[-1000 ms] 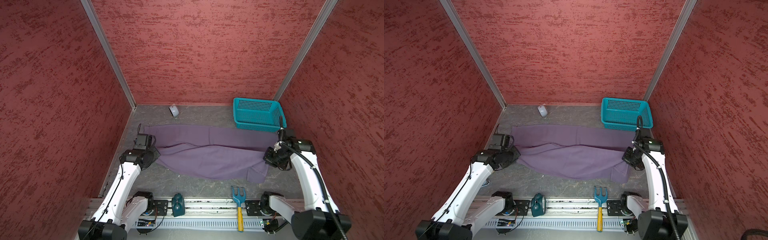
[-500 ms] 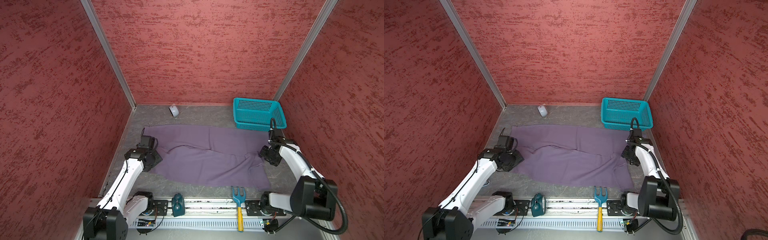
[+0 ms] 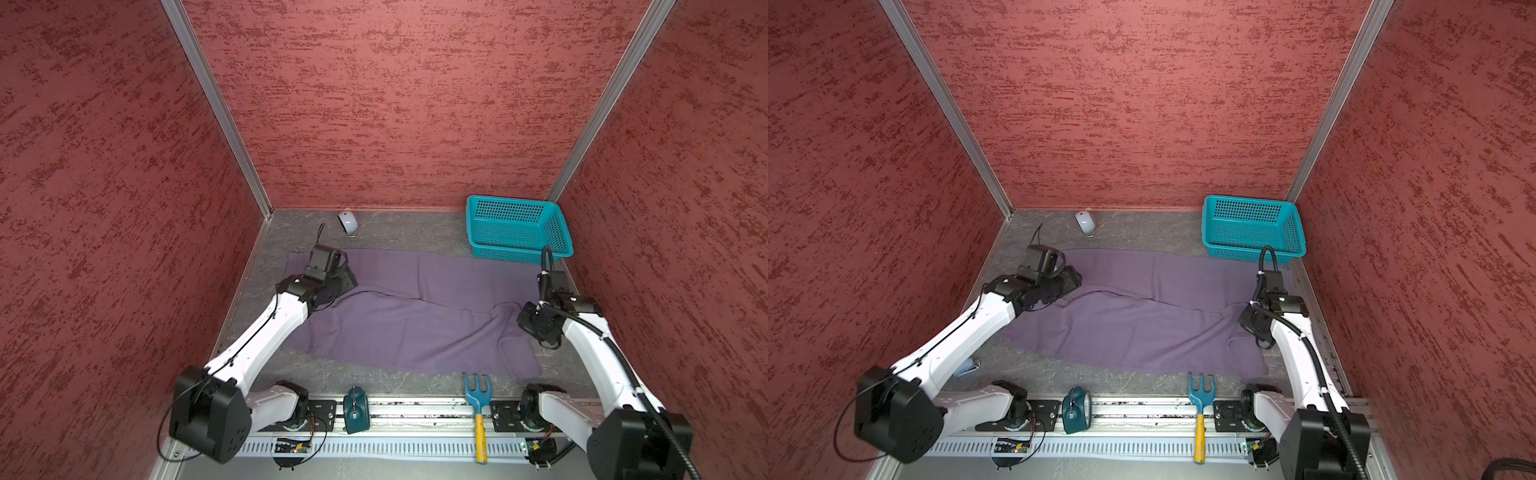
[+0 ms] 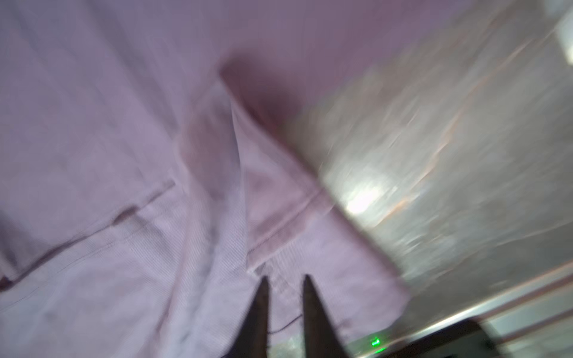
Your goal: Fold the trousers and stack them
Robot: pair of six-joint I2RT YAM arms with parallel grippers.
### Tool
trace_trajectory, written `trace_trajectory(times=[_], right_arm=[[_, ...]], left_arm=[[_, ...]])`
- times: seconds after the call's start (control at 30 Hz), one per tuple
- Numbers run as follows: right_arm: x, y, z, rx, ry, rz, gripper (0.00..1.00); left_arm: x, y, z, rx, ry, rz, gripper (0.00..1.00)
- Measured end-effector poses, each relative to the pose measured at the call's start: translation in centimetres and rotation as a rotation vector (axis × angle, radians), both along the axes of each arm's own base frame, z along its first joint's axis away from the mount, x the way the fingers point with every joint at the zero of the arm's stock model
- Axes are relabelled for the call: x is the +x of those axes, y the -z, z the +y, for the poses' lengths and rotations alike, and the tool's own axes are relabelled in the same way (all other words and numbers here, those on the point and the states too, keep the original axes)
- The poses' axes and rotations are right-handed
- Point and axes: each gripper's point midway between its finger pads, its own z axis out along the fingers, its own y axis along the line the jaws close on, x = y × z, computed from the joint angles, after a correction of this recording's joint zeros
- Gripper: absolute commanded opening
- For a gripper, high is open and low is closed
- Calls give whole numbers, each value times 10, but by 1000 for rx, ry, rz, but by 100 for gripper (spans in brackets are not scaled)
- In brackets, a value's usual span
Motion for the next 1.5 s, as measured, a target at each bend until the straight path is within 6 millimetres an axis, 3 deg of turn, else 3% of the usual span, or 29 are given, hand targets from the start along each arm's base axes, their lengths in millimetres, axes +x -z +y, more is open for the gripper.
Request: trace_trajectory(times=[0.1, 0.2, 0.6, 0.63, 0.73, 0.77, 0.9, 1.03, 1.2, 1.3, 1.33, 1.37, 1.4, 1.43, 1.5], right_arm=[[-27, 30, 16, 66, 0, 105, 48], [-33, 40, 23, 96, 15, 142, 52], [14, 36, 27, 125, 44, 51, 46], [16, 38, 27, 125, 44, 56, 42], [19, 45, 27, 123, 45, 71, 6], [19, 46, 27, 123, 42, 75, 0], [19, 40, 20, 83, 33, 97, 0], [31, 4, -3, -26, 36, 47, 0], [43, -52, -58, -137, 169, -89, 0], [34, -61, -96, -179, 289, -107, 0], [27, -60, -110, -185, 341, -100, 5], [21, -58, -121, -184, 381, -94, 17], [11, -54, -133, -182, 440, -83, 39], [3, -50, -142, -173, 485, -74, 53], [-11, -44, -155, -158, 567, -65, 61]], left_arm=[[19, 10, -19, -4, 34, 9, 64], [29, 21, -29, -12, 50, 28, 64], [35, 41, -40, -40, 80, 65, 65], [34, 43, -40, -41, 81, 70, 65], [33, 46, -41, -45, 85, 83, 65], [33, 47, -41, -47, 85, 84, 65], [34, 47, -38, -53, 80, 85, 66], [33, 54, -33, -61, 69, 94, 66], [28, 64, -29, -71, 63, 118, 66], [28, 66, -26, -79, 60, 123, 66], [27, 67, -25, -81, 56, 127, 66], [27, 69, -22, -84, 52, 129, 66], [26, 71, -18, -85, 43, 135, 66], [24, 73, -13, -85, 33, 140, 67], [19, 77, -4, -84, 11, 148, 67]])
